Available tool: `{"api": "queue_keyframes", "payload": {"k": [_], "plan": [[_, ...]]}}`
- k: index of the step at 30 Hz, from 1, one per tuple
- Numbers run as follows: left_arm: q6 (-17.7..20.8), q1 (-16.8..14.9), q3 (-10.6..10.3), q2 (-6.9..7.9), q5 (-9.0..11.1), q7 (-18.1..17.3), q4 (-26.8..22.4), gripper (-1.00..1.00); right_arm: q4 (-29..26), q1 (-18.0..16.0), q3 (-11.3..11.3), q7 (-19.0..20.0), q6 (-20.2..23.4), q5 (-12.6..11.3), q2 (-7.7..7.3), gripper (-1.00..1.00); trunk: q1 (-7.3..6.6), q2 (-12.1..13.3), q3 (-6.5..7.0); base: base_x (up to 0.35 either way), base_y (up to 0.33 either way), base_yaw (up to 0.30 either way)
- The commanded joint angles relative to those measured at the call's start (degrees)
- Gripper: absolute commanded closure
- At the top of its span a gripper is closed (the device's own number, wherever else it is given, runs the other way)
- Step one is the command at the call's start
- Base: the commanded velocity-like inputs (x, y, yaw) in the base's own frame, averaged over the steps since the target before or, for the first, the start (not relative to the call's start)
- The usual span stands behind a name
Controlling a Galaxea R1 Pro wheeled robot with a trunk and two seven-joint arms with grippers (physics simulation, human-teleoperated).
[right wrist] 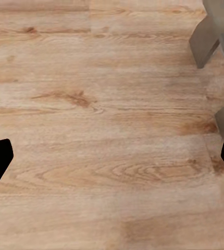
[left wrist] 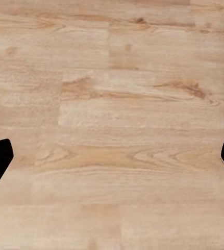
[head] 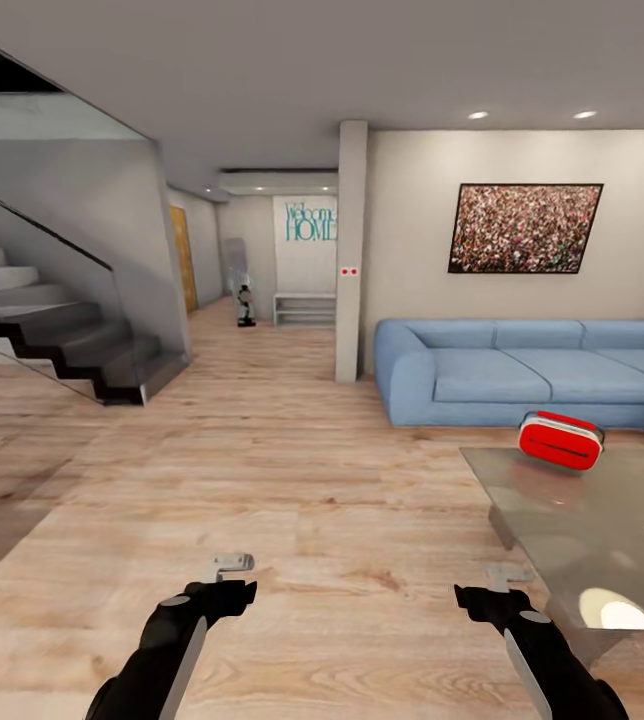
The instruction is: Turn on the radio receiver that's on the table in the living room.
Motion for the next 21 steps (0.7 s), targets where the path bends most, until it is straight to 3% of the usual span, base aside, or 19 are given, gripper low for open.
{"api": "queue_keyframes", "payload": {"k": [1, 11, 21], "plan": [[0.00, -0.02, 0.00, 0.03, 0.00, 0.00, -0.01, -1.00, 0.00, 0.00, -0.01, 0.00, 0.00, 0.00, 0.00, -1.00, 0.00, 0.00, 0.05, 0.322, 0.007, -0.251], [0.00, 0.00, 0.00, 0.15, -0.01, 0.00, 0.01, -1.00, 0.00, 0.00, 0.02, 0.00, 0.00, 0.00, 0.00, -1.00, 0.00, 0.00, 0.46, 0.322, 0.071, -0.241], [0.00, -0.01, 0.00, 0.17, 0.00, -0.01, -0.02, -1.00, 0.00, 0.00, 0.05, 0.00, 0.00, 0.00, 0.00, -1.00, 0.00, 0.00, 0.49, 0.320, 0.164, -0.018]]}}
